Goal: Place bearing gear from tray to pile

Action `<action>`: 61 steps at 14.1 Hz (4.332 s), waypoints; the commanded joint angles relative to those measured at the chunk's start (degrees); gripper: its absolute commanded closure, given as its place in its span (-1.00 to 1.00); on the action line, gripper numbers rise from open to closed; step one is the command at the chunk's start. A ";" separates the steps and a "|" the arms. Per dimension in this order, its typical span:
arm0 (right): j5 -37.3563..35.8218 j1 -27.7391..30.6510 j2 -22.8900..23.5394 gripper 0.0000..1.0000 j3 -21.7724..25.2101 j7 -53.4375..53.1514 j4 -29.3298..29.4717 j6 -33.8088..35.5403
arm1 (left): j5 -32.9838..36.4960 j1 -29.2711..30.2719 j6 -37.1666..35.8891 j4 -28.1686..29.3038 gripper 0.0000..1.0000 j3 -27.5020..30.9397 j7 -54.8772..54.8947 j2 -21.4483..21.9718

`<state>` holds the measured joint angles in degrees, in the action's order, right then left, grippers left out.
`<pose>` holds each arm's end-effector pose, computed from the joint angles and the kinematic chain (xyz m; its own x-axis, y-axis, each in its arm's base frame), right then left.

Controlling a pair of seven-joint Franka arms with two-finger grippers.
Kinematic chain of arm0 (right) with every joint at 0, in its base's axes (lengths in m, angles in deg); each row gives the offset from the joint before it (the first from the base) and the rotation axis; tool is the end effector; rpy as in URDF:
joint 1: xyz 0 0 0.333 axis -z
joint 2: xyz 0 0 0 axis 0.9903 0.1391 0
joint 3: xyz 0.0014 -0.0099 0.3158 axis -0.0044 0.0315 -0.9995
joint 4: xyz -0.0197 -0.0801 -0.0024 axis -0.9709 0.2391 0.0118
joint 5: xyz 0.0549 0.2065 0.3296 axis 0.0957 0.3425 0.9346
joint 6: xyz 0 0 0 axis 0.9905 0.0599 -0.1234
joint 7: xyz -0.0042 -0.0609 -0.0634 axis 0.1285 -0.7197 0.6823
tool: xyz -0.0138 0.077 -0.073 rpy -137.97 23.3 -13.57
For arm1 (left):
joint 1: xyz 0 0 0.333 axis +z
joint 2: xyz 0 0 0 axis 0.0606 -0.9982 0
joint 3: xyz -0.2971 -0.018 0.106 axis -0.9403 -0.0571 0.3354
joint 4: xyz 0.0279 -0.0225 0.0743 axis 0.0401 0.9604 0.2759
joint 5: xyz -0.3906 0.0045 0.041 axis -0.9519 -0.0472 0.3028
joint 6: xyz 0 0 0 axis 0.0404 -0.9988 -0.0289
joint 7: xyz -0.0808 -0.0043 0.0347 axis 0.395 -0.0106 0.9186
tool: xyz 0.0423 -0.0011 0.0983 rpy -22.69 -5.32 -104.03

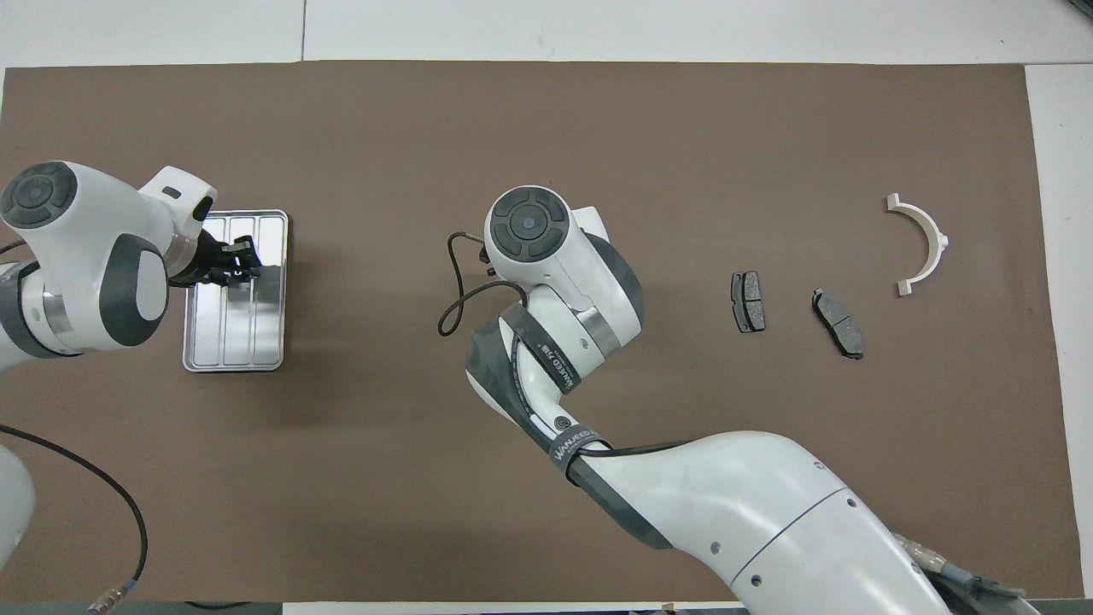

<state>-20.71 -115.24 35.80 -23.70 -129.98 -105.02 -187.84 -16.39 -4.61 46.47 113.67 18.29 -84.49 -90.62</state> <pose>0.5946 0.4105 0.3071 0.8895 -0.4561 0.0254 -0.4558 -0.8899 -0.0170 0.6140 0.0002 0.2979 0.9736 0.2275 -0.0180 0.2276 -0.9737 0.0056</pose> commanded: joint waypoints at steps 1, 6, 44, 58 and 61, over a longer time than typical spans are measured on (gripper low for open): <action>-1.12 0.37 0.61 -1.00 -0.51 -0.63 -1.33 -1.41 | 0.24 0.61 1.31 0.54 0.02 -0.29 1.00 -0.09; -0.94 0.11 0.52 -1.00 -0.69 -0.27 -1.68 0.17 | 0.16 0.61 1.22 0.45 0.83 -0.29 0.91 -0.09; -0.15 10.38 -7.72 1.00 -0.86 21.04 1.48 13.33 | -0.37 -10.01 -17.07 -12.73 1.00 -1.00 -25.26 1.41; -1.21 27.43 -12.93 1.00 -0.34 60.19 -3.08 9.94 | -1.87 -37.60 -9.33 -24.25 1.00 -0.30 -53.13 -13.78; -2.35 28.06 -11.96 1.00 -0.25 60.63 -6.42 4.67 | -2.22 -36.74 -8.54 -24.16 1.00 -0.38 -53.58 -13.62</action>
<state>-21.78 -87.94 24.06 -23.28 -70.23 -108.31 -179.66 -17.33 -40.69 37.01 89.69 16.60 -137.45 -104.21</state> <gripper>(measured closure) 0.652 0.762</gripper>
